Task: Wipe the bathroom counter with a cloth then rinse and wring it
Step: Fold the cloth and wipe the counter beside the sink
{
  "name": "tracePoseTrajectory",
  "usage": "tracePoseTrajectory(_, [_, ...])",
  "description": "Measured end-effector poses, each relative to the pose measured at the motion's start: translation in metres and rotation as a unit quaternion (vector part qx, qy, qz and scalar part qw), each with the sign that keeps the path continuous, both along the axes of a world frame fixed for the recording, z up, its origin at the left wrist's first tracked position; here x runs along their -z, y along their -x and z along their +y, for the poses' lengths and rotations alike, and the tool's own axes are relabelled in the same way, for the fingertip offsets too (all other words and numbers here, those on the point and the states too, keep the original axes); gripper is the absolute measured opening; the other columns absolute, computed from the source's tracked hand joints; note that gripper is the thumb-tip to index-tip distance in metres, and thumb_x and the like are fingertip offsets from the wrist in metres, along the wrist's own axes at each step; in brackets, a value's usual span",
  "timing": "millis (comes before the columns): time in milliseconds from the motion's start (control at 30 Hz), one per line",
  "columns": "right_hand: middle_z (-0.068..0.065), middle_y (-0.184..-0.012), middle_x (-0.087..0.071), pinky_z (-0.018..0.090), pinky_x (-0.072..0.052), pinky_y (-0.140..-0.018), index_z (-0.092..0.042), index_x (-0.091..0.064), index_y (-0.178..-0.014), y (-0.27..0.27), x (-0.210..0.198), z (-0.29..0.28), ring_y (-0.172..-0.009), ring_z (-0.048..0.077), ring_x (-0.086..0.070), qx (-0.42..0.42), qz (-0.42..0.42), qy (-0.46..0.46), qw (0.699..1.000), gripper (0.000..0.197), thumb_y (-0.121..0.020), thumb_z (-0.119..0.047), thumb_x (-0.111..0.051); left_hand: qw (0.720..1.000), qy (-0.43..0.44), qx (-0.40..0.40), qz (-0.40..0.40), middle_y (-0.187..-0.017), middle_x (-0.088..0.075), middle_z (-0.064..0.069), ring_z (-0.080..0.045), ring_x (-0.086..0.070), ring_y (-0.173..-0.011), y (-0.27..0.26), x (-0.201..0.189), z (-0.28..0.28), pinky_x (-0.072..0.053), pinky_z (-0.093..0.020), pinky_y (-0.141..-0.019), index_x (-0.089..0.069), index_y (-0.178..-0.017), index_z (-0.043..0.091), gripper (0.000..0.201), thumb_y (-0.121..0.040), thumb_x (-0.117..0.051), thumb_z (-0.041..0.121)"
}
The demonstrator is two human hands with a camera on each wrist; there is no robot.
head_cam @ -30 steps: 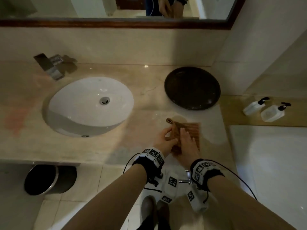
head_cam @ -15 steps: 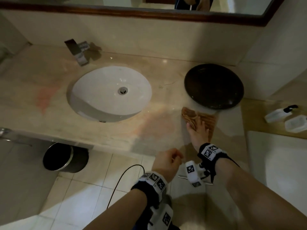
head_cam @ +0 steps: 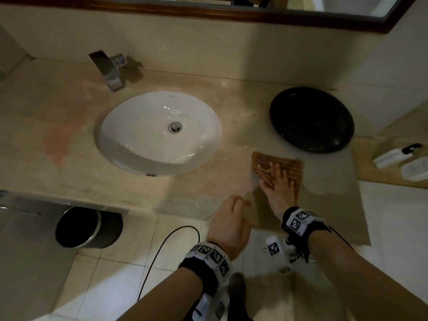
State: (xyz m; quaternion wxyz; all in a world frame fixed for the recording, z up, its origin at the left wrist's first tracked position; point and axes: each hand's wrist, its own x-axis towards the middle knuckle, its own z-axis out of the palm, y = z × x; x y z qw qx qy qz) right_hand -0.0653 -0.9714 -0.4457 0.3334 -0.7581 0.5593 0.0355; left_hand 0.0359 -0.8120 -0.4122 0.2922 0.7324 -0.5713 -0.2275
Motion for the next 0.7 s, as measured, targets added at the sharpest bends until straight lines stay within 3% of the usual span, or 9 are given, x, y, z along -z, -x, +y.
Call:
tracePoseTrajectory(100, [0.0, -0.156, 0.029, 0.044, 0.013, -0.117, -0.043, 0.018, -0.143, -0.007, -0.002, 0.032, -0.146, 0.023, 0.02, -0.145, 0.08, 0.025, 0.986, 0.061, -0.1, -0.049, -0.025, 0.999, 0.028, -0.015, 0.031, -0.137, -0.037, 0.0, -0.015, -0.043, -0.119, -0.022, -0.016, -0.02, -0.041, -0.031, -0.102, -0.04, -0.132, 0.016, 0.042, -0.091, -0.043, 0.024])
tracePoseTrajectory(200, [0.002, -0.148, 0.041, 0.047, 0.013, -0.115, -0.033, 0.032, -0.138, -0.015, -0.005, 0.061, -0.144, 0.028, 0.025, -0.2, 0.122, 0.046, 0.971, 0.077, -0.098, -0.048, -0.032, 0.997, -0.034, 0.05, 0.039, -0.152, -0.029, -0.003, -0.018, -0.035, -0.134, -0.031, -0.018, -0.042, -0.031, -0.036, -0.112, -0.027, -0.146, 0.016, 0.064, -0.091, -0.021, 0.046])
tracePoseTrajectory(267, [0.002, -0.144, 0.043, 0.046, 0.015, -0.115, -0.026, 0.037, -0.137, -0.015, 0.001, 0.07, -0.143, 0.027, 0.026, -0.198, 0.141, 0.06, 0.968, 0.088, -0.094, -0.054, -0.034, 0.987, -0.111, 0.12, 0.01, -0.158, -0.017, -0.005, -0.02, -0.022, -0.143, -0.028, -0.01, -0.05, -0.018, -0.034, -0.118, -0.017, -0.151, 0.014, 0.069, -0.093, -0.016, 0.05])
tracePoseTrajectory(333, [0.001, -0.145, 0.041, 0.046, 0.017, -0.114, -0.027, 0.03, -0.145, -0.013, 0.003, 0.074, -0.142, 0.025, 0.028, -0.218, 0.142, 0.057, 0.964, 0.087, -0.085, -0.066, -0.02, 0.973, -0.166, 0.16, 0.001, -0.161, -0.003, 0.0, -0.017, -0.004, -0.147, -0.02, -0.001, -0.051, 0.0, -0.03, -0.119, -0.01, -0.153, 0.015, 0.062, -0.1, -0.019, 0.046])
tracePoseTrajectory(400, [0.001, -0.147, 0.039, 0.043, 0.018, -0.114, -0.027, 0.024, -0.148, -0.007, 0.002, 0.071, -0.14, 0.022, 0.03, -0.246, 0.128, 0.053, 0.959, 0.095, -0.07, -0.071, -0.005, 0.97, -0.185, 0.158, -0.003, -0.16, 0.005, 0.002, -0.014, 0.006, -0.147, -0.016, 0.003, -0.051, 0.008, -0.028, -0.117, -0.003, -0.153, 0.016, 0.063, -0.101, -0.02, 0.046])
tracePoseTrajectory(500, [-0.004, -0.151, 0.035, 0.037, 0.015, -0.116, -0.027, 0.027, -0.147, 0.004, 0.002, 0.062, -0.14, 0.013, 0.028, -0.231, 0.092, 0.041, 0.968, 0.096, -0.068, -0.072, -0.005, 0.968, -0.206, 0.143, 0.008, -0.16, 0.009, 0.001, -0.013, 0.011, -0.146, -0.014, 0.002, -0.056, 0.008, -0.027, -0.116, 0.003, -0.153, 0.018, 0.067, -0.099, -0.019, 0.051])
tracePoseTrajectory(600, [0.001, -0.152, 0.035, 0.034, 0.019, -0.115, -0.022, 0.029, -0.145, 0.011, 0.005, 0.052, -0.143, 0.018, 0.026, -0.24, 0.114, 0.07, 0.962, 0.095, -0.067, -0.066, -0.001, 0.966, -0.196, 0.164, -0.044, -0.16, 0.011, -0.002, -0.016, 0.011, -0.146, -0.011, 0.009, -0.064, 0.008, -0.028, -0.116, 0.007, -0.152, 0.019, 0.072, -0.097, -0.018, 0.057])
tracePoseTrajectory(633, [0.004, -0.154, 0.03, 0.033, 0.021, -0.113, -0.019, 0.023, -0.149, 0.012, 0.007, 0.049, -0.144, 0.021, 0.022, -0.242, 0.117, 0.077, 0.96, 0.098, -0.067, -0.066, -0.004, 0.965, -0.194, 0.17, -0.056, -0.16, 0.012, -0.002, -0.016, 0.012, -0.146, -0.01, 0.011, -0.067, 0.008, -0.029, -0.116, 0.008, -0.152, 0.018, 0.073, -0.097, -0.018, 0.058])
tracePoseTrajectory(700, [0.012, -0.16, 0.004, 0.036, 0.015, -0.113, -0.013, 0.001, -0.153, 0.011, 0.013, 0.043, -0.148, 0.029, 0.001, -0.243, 0.145, 0.094, 0.954, 0.102, -0.07, -0.067, -0.02, 0.963, -0.19, 0.178, -0.074, -0.159, 0.014, -0.003, -0.016, 0.014, -0.146, -0.008, 0.017, -0.075, 0.008, -0.03, -0.117, 0.011, -0.151, 0.017, 0.076, -0.096, -0.017, 0.06])
